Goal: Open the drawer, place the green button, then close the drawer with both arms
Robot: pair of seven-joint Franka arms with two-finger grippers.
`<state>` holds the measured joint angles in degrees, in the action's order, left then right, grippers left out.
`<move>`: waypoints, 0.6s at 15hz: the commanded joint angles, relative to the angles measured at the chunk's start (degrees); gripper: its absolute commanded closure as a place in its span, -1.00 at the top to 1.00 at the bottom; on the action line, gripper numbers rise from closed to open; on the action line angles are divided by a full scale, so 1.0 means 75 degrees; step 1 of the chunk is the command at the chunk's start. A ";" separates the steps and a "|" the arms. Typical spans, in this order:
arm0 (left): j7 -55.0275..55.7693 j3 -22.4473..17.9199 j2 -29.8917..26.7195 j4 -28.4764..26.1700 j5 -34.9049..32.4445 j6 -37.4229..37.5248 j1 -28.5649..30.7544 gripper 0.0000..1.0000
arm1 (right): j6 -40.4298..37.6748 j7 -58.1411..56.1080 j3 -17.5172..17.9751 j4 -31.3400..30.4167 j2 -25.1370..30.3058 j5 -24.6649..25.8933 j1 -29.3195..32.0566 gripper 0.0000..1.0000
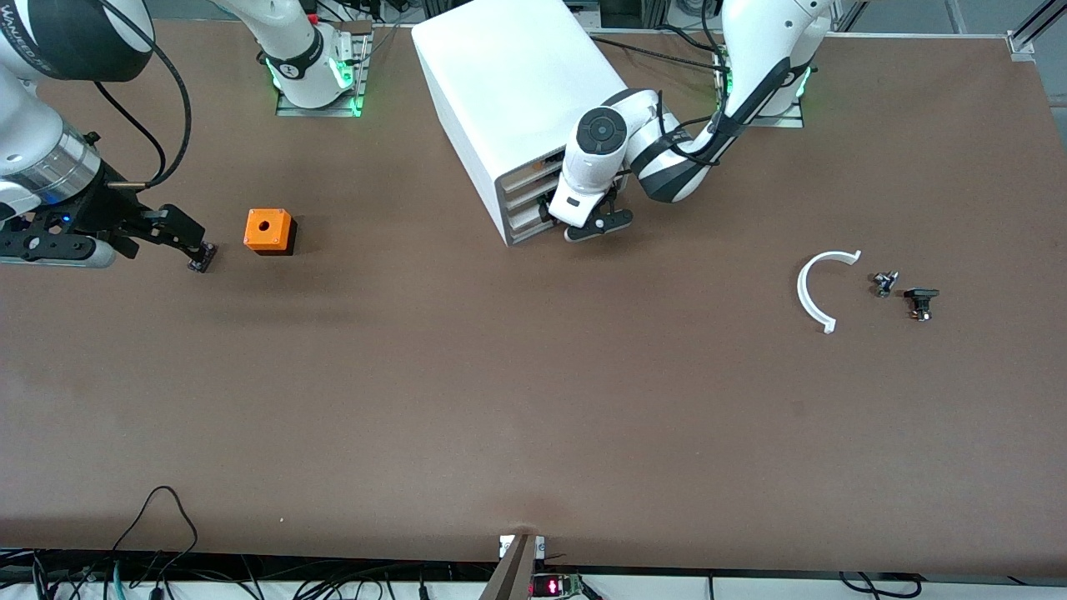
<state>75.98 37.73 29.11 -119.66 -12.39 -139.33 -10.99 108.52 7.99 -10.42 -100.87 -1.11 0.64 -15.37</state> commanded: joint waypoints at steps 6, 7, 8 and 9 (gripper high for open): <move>-0.0005 0.0079 -0.0354 0.0063 -0.0222 0.0260 0.0304 0.98 | -0.0231 0.0118 0.2397 0.0113 0.0042 0.0208 0.2248 0.99; -0.0180 0.0079 -0.0354 0.0249 -0.0223 0.0435 0.0468 0.98 | -0.0242 0.0083 0.2397 0.0206 0.0019 0.0219 0.2260 0.99; -0.0611 0.0067 -0.0354 0.0460 -0.0223 0.0750 0.0609 0.98 | -0.0428 0.0071 0.2397 0.0393 -0.0040 0.0208 0.2260 0.99; -0.1160 0.0055 -0.0366 0.0683 -0.0223 0.1101 0.0784 0.98 | -0.0743 0.0083 0.2397 0.0650 -0.0110 0.0208 0.2295 0.99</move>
<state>73.17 37.87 27.79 -117.58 -12.51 -136.54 -8.10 107.22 8.12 6.21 -100.05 -1.10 1.18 0.26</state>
